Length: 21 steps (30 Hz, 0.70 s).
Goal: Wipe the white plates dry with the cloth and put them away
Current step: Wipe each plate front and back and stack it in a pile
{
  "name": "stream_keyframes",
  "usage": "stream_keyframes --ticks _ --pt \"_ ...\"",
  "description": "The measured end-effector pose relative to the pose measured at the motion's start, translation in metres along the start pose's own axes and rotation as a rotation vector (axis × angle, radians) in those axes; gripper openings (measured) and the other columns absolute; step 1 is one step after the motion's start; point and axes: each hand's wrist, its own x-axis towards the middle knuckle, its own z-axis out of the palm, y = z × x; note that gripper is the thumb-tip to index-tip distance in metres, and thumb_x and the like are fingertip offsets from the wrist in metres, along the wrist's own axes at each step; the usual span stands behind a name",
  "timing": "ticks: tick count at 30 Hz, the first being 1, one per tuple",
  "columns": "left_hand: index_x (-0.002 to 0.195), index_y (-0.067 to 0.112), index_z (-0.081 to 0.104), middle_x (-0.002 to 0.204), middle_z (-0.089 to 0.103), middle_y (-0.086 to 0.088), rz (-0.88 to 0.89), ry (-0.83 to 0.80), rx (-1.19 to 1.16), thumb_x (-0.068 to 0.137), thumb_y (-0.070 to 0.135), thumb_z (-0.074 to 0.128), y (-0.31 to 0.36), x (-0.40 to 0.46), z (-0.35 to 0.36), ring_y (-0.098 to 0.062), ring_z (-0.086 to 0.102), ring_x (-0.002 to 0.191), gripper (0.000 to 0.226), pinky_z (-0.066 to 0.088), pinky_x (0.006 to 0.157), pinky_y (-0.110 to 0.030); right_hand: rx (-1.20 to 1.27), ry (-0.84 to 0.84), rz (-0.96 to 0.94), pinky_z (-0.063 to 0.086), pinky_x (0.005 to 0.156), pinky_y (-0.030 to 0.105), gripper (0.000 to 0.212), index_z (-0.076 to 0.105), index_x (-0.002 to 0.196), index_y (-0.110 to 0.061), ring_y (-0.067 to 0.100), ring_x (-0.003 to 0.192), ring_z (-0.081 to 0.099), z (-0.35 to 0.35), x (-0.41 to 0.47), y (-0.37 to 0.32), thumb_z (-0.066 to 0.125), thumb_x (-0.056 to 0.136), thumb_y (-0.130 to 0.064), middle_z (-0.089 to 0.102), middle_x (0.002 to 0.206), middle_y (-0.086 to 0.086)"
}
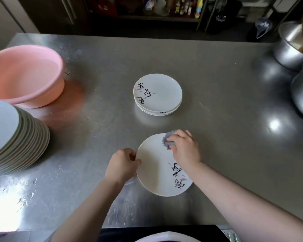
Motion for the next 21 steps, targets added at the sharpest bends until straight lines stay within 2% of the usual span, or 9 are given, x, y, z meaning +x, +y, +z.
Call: stream_keyframes --ticks 2,5,8,10,11,13,16,18,21 --pt "0.085 0.019 0.068 0.077 0.069 0.004 0.067 0.053 0.105 0.078 0.022 0.07 0.013 0.012 -0.005 -0.022 0.067 0.081 0.007 0.052 0.073 -0.029 0.053 -0.037 -0.032 0.046 0.073 0.031 0.026 0.073 0.098 -0.023 0.02 0.104 0.051 0.004 0.003 -0.01 0.066 0.08 -0.006 0.063 0.108 -0.007" --pt "0.102 0.014 0.072 0.095 0.072 -0.004 0.156 0.063 0.1 0.083 0.021 0.071 0.033 0.037 -0.005 -0.025 0.065 0.095 0.02 0.05 0.083 -0.03 0.097 -0.079 -0.122 0.049 0.075 0.033 0.027 0.074 0.097 -0.022 0.022 0.101 0.051 0.012 0.004 -0.02 0.064 0.079 -0.004 0.064 0.107 -0.007" --pt "0.094 0.009 0.073 0.091 0.07 -0.01 0.135 -0.019 0.119 0.085 0.017 0.07 0.038 0.045 0.003 -0.03 0.064 0.093 0.012 0.046 0.074 -0.029 0.083 -0.086 -0.14 0.047 0.074 0.027 0.027 0.074 0.095 -0.022 0.02 0.098 0.052 0.012 0.005 -0.019 0.068 0.076 -0.004 0.065 0.105 -0.009" --pt "0.089 0.007 0.073 0.087 0.07 -0.011 0.099 0.027 0.104 0.084 0.015 0.069 0.031 0.04 0.002 -0.03 0.063 0.087 0.01 0.045 0.07 -0.029 0.047 -0.052 -0.102 0.037 0.067 0.016 0.031 0.075 0.092 -0.025 0.016 0.097 0.053 0.007 0.005 -0.012 0.072 0.069 -0.003 0.065 0.104 -0.012" --pt "0.086 0.007 0.072 0.084 0.069 -0.011 0.083 0.07 0.09 0.083 0.014 0.068 0.025 0.036 0.001 -0.031 0.063 0.084 0.008 0.046 0.069 -0.03 0.021 -0.028 -0.07 0.034 0.065 0.016 0.032 0.074 0.092 -0.025 0.016 0.098 0.052 0.004 0.004 -0.007 0.072 0.069 -0.002 0.064 0.104 -0.013" --pt "0.079 0.01 0.068 0.075 0.067 -0.008 0.04 0.112 0.072 0.082 0.013 0.067 0.011 0.025 0.002 -0.031 0.062 0.078 0.005 0.046 0.066 -0.031 -0.059 -0.012 -0.022 0.04 0.063 0.022 0.032 0.072 0.096 -0.026 0.016 0.102 0.051 0.0 0.001 0.003 0.069 0.074 -0.004 0.062 0.106 -0.013" --pt "0.063 0.016 0.054 0.062 0.055 0.0 0.086 -0.018 0.236 0.077 0.016 0.063 0.007 0.006 0.006 -0.031 0.058 0.071 0.017 0.041 0.058 -0.03 -0.072 -0.049 -0.006 0.05 0.07 0.031 0.031 0.071 0.101 -0.026 0.018 0.105 0.05 -0.002 -0.002 0.005 0.066 0.078 -0.005 0.061 0.109 -0.012" --pt "0.068 0.015 0.057 0.066 0.057 0.003 0.111 -0.05 0.386 0.073 0.024 0.062 0.018 0.011 0.003 -0.028 0.059 0.073 0.011 0.04 0.059 -0.026 -0.035 -0.052 -0.058 0.048 0.072 0.03 0.029 0.073 0.099 -0.023 0.02 0.102 0.052 0.001 0.001 -0.003 0.064 0.079 -0.005 0.063 0.109 -0.01" --pt "0.085 0.019 0.066 0.086 0.068 -0.002 0.127 -0.032 0.336 0.078 0.026 0.063 0.039 0.031 -0.001 -0.028 0.065 0.084 0.01 0.048 0.066 -0.027 0.032 -0.034 -0.187 0.048 0.071 0.032 0.025 0.075 0.089 -0.018 0.028 0.094 0.058 0.005 0.002 -0.016 0.068 0.072 0.0 0.068 0.099 -0.001"
